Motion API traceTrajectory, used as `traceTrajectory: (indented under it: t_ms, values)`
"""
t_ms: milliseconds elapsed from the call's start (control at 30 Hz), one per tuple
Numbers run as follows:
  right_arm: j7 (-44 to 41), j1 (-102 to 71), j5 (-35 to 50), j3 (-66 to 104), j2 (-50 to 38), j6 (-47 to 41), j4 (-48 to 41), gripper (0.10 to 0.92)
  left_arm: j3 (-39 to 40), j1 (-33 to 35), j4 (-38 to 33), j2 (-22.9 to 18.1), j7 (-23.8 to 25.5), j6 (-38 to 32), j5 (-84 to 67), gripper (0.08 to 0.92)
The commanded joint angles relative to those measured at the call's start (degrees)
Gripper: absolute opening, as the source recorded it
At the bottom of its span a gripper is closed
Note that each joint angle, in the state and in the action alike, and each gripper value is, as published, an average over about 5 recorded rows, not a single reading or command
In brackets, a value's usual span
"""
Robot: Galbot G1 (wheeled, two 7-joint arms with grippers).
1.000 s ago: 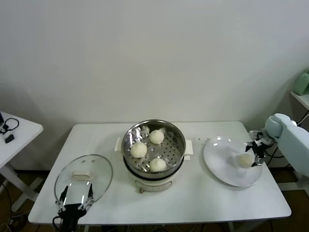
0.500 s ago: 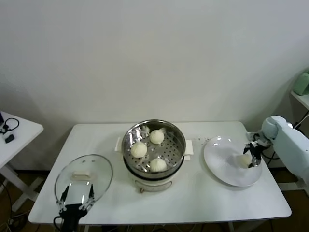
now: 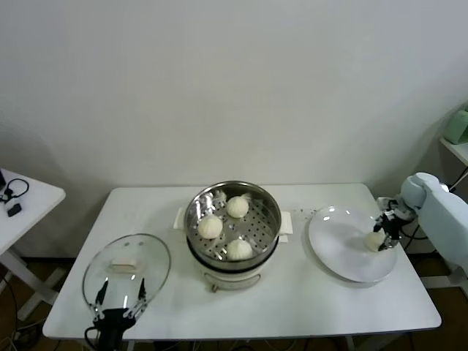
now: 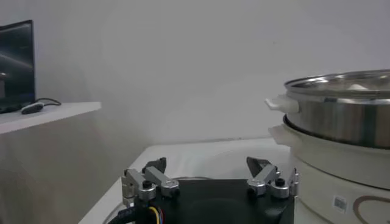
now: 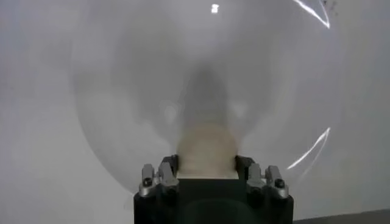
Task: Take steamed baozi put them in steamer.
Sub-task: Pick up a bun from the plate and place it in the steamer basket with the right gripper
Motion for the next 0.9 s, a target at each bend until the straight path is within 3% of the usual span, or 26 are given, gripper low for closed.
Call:
traceTrajectory:
  t_ms: [33, 367, 900]
  values:
    - [-0.55, 7.98, 13.13, -10.99, -0.59, -4.25, 3.02, 0.633, 0.24, 0.23, -0.14, 0.02, 0.07, -0.39, 0.09, 0.823]
    - [-1.01, 27.12, 29.31, -31.69, 2.72, -8.42, 6.55, 0.636, 0.27, 0.4, -0.33, 0.22, 0.2, -1.14, -0.9, 0.823]
    - [6.63, 48.32, 69.2, -57.81, 11.09, -22.03, 25.07, 0.636, 3.81, 1.16, -0.71, 0.81, -1.21, -2.31, 0.87, 0.823]
